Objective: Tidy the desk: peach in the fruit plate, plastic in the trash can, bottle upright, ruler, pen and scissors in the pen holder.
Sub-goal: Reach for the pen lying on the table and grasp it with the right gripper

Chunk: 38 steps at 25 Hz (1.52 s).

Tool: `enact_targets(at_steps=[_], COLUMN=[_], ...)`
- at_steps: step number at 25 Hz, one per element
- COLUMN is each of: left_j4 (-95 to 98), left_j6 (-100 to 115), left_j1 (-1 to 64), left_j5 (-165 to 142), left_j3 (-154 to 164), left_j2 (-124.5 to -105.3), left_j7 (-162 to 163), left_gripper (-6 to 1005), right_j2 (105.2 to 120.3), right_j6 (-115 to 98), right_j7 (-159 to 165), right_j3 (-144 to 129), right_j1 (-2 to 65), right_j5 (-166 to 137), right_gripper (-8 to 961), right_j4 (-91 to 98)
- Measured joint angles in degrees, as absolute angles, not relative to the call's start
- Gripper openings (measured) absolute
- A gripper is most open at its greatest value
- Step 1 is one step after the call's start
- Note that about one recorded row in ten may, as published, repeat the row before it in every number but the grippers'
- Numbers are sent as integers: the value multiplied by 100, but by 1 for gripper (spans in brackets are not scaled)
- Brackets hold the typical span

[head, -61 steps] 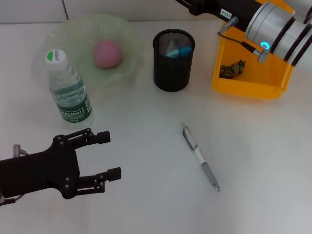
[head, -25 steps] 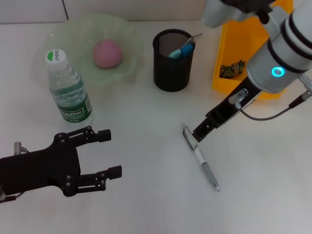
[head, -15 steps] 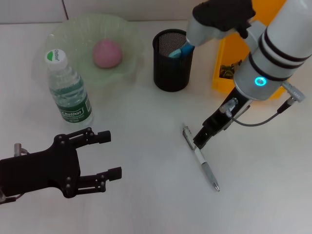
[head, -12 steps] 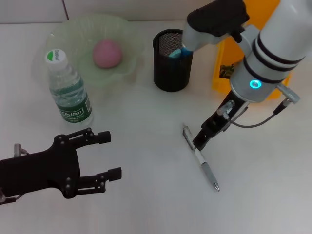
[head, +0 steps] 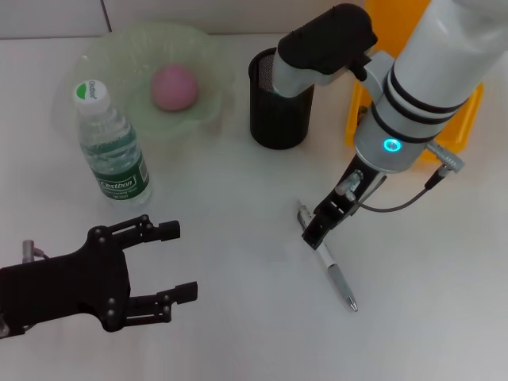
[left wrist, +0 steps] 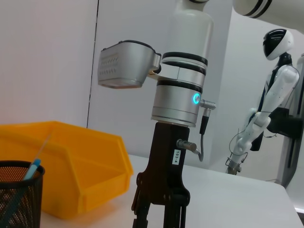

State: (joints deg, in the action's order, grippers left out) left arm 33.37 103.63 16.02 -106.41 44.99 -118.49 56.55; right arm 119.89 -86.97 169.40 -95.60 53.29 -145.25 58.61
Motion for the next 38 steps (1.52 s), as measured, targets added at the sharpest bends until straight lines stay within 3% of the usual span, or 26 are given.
enact_targets(at_steps=[34, 38], left_j4=[3199, 3199], left_j6=[10362, 10362], left_j1=[1551, 1551], left_j5=[-10640, -10640], left_j3=[4488, 4489], left_j2=[-11848, -11848], left_j7=[5291, 5291], left_gripper=[829, 829], right_j2=[11988, 11988], right_j6=[-8069, -8070], right_j7=[16941, 16942], right_j3=[-10463, -10457], right_j1=[5574, 5574], right_j5=[-14178, -14148], right_gripper=[814, 686], right_j4=[5319, 5292])
